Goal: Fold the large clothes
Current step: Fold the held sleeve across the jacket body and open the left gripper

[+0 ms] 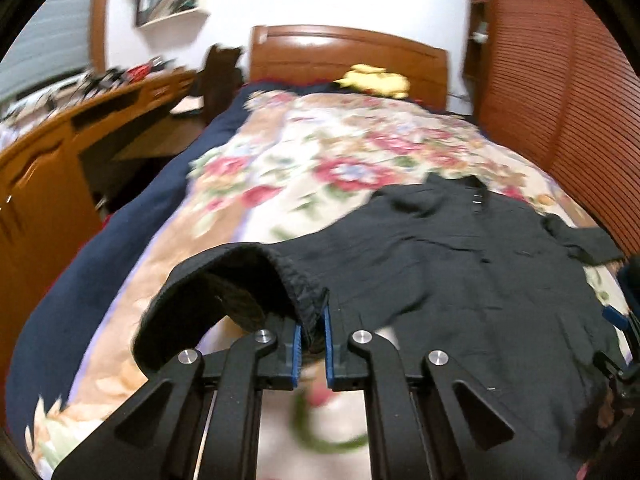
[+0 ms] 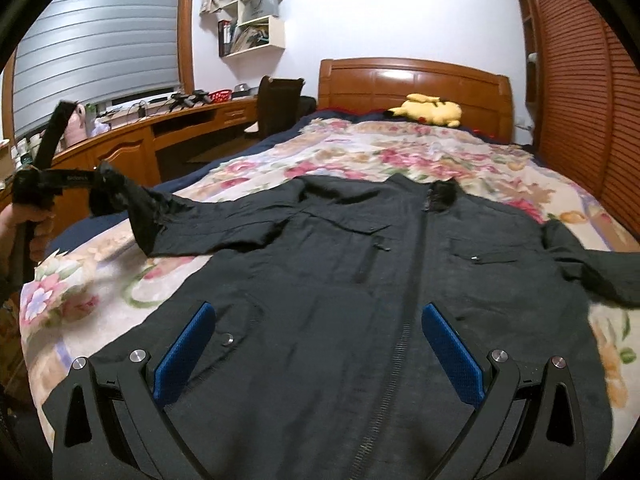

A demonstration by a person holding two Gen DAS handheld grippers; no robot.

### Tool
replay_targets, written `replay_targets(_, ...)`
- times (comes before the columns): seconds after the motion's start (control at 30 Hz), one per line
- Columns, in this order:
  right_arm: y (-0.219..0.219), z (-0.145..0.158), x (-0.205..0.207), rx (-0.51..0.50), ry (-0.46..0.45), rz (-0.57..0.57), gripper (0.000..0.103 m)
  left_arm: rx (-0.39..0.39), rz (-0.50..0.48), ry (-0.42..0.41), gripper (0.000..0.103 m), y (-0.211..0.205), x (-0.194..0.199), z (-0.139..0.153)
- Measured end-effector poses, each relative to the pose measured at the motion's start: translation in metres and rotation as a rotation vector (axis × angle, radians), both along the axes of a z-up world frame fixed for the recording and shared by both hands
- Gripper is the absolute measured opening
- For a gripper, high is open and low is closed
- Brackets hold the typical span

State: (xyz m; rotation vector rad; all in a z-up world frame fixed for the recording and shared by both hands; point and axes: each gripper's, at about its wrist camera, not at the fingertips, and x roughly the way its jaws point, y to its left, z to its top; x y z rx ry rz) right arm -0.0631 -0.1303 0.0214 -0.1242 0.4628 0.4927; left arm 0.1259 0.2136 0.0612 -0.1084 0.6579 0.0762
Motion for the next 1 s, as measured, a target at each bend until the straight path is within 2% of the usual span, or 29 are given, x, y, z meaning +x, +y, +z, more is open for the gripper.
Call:
replay_targets(0.17,-0.016,0.003,-0.016,-0.004,-0.028,-0.042,0.103,0.016,-0.117,-0.040,0.009,-0.068,-0.009,0.016)
replay_targets(0.37,-0.028,0.001,-0.028,-0.005,-0.020,-0.090,0.103,0.004,-0.259,-0.049,0.009,-0.136,-0.026,0.008)
replay_targets(0.53,-0.033,0.002,-0.038,-0.007,-0.005,-0.131,0.103,-0.037,-0.284,-0.053,0.009,-0.156,-0.048,-0.016)
replay_targets(0.63,-0.039,0.004,-0.042,0.013,0.010,-0.145,0.103,-0.002,-0.254,-0.037,0.011,-0.163,-0.061,-0.034)
replay_targets(0.7,-0.039,0.009,-0.044,0.030,0.016,-0.144,0.103,-0.008,-0.252,-0.034,0.019,-0.162,-0.069,-0.042)
replay_targets(0.77,-0.035,0.010,-0.050,0.032,0.014,-0.140,0.103,-0.014,-0.245,-0.063,0.044,-0.162,-0.079,-0.043)
replay_targets(0.8,-0.030,0.010,-0.054,0.027,0.011,-0.137,0.103,-0.019,-0.245,-0.084,0.048,-0.161,-0.087,-0.043)
replay_targets(0.87,-0.029,0.010,-0.057,0.022,0.004,-0.132,0.103,-0.019,-0.240,-0.110,0.069,-0.158,-0.100,-0.042)
replay_targets(0.93,-0.023,0.009,-0.061,0.022,0.006,-0.122,0.103,-0.002,-0.246,-0.132,0.078,-0.158,-0.111,-0.037)
replay_targets(1.0,-0.013,0.007,-0.066,0.016,0.012,-0.104,0.103,0.015,-0.242,-0.148,0.079,-0.157,-0.119,-0.031)
